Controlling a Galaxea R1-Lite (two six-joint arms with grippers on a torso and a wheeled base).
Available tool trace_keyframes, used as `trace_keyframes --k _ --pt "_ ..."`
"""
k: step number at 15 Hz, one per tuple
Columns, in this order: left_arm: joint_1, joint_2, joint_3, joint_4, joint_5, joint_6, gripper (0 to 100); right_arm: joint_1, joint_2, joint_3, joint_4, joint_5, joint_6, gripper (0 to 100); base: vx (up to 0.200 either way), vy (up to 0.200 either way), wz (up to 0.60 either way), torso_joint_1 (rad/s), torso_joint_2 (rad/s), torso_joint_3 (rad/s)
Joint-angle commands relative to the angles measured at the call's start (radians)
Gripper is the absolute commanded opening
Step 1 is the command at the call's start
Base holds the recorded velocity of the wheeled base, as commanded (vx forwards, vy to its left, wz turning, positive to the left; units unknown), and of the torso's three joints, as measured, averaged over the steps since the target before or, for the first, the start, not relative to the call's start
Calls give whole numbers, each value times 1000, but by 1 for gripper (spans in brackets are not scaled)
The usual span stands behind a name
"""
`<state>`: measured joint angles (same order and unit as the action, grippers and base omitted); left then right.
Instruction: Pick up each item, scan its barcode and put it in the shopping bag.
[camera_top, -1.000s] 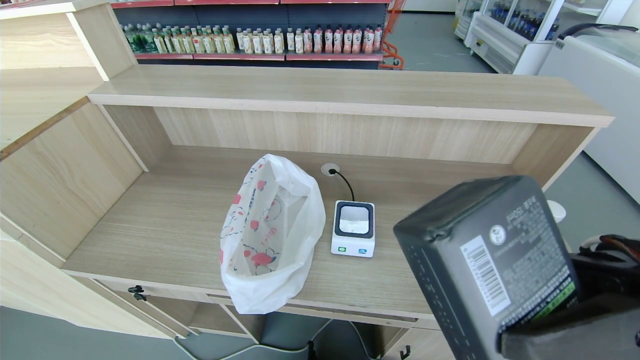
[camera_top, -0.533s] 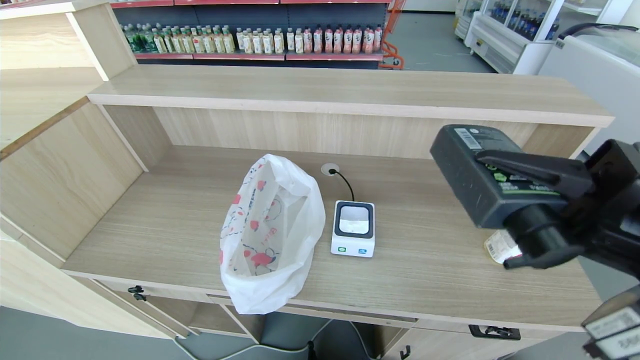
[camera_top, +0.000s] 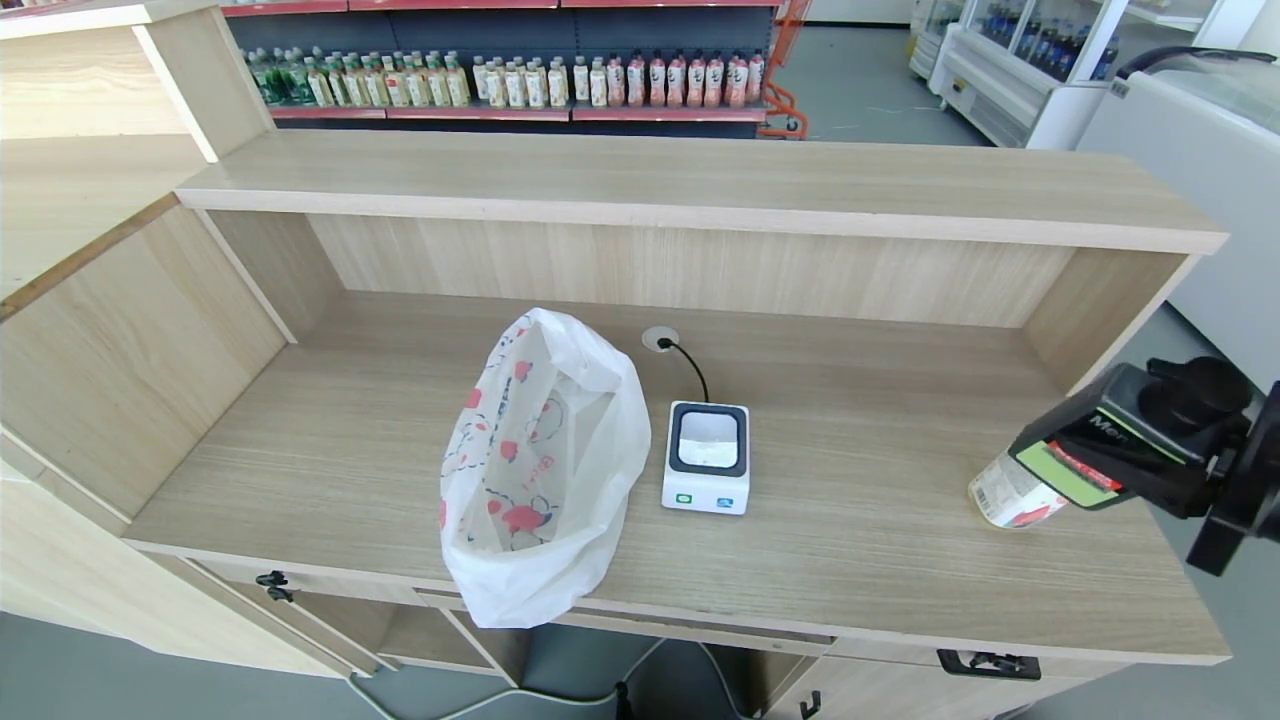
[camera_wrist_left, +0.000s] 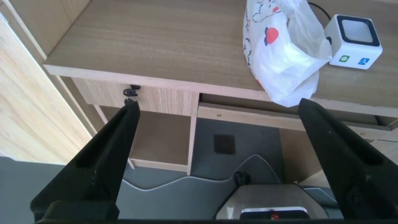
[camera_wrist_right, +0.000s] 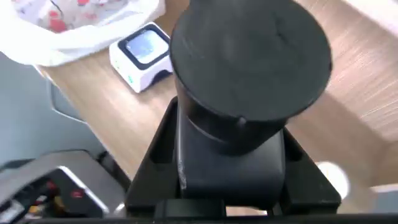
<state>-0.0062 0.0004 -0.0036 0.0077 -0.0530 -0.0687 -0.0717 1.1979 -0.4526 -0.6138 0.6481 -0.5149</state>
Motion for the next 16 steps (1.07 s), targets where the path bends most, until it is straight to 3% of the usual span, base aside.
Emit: trace_keyframes --k 1,4,6,9,16 --pt "0 0 1 0 1 0 100 49 -35 -32 29 10 320 0 0 0 0 0 0 0" --pt "0 0 1 0 -1 0 100 89 -26 -144 19 13 917 0 0 0 0 0 0 0" --pt "0 0 -1 0 -1 0 100 128 34 -140 -70 41 1104 0 0 0 0 0 0 0" --pt "0 0 -1 0 -1 0 100 118 174 -78 -296 127 1210 0 0 0 0 0 0 0" --pt "0 0 -1 0 1 0 100 109 255 -84 -323 228 1250 0 0 0 0 0 0 0"
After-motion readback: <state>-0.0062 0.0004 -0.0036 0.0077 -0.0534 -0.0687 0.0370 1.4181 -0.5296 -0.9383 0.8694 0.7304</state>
